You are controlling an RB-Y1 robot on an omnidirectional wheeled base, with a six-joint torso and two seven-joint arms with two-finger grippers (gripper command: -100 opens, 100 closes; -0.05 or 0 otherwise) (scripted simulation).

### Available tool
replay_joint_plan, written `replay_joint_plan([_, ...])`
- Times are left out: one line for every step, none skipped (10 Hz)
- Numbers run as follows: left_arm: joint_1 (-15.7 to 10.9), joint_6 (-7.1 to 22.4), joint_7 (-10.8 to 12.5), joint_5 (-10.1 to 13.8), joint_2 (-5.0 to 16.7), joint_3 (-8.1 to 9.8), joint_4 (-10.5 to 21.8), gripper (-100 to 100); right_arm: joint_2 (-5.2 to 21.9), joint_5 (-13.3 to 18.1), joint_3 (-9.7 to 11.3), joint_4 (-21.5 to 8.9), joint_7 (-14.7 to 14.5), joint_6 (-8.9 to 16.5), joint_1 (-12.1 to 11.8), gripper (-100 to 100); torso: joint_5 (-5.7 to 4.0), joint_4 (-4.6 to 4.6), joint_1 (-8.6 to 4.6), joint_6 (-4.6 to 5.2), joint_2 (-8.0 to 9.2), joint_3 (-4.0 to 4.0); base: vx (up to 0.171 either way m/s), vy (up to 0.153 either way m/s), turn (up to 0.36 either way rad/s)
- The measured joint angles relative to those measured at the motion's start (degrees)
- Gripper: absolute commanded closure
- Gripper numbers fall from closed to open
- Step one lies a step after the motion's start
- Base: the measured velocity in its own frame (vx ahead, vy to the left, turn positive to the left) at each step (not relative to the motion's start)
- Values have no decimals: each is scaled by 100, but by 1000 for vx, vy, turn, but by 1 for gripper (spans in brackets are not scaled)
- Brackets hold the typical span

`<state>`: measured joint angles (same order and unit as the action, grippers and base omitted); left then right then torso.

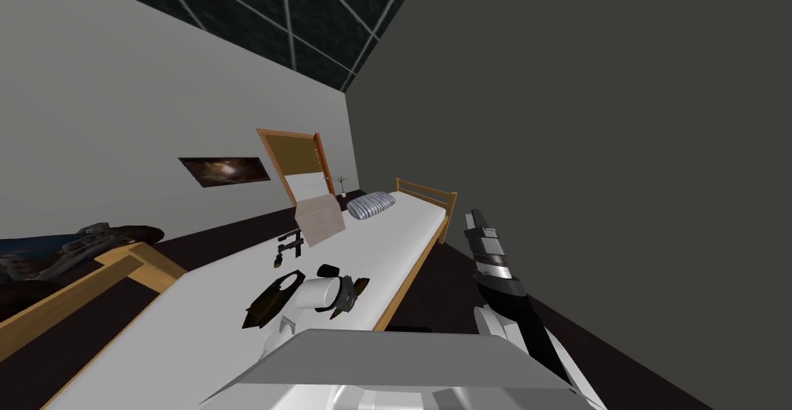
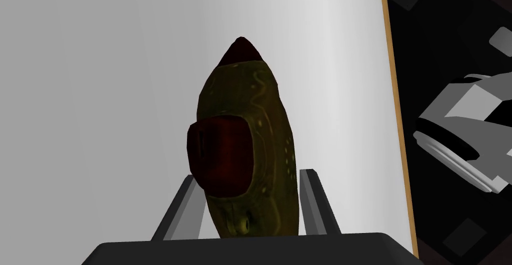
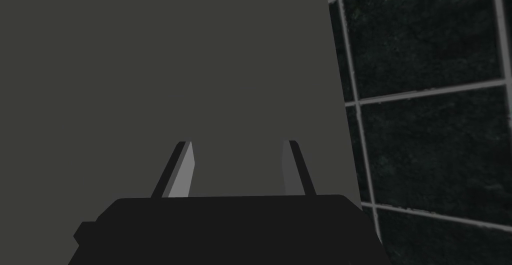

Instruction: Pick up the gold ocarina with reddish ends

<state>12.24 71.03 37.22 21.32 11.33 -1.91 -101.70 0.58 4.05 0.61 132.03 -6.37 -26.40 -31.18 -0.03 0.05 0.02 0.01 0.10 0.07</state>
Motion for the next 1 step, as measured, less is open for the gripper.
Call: replay_joint_plan([2, 19, 8, 1, 3, -1, -14, 0, 0, 0, 0, 0, 0, 0, 0, 0, 1, -1, -1, 0, -3, -2, 0, 0, 0])
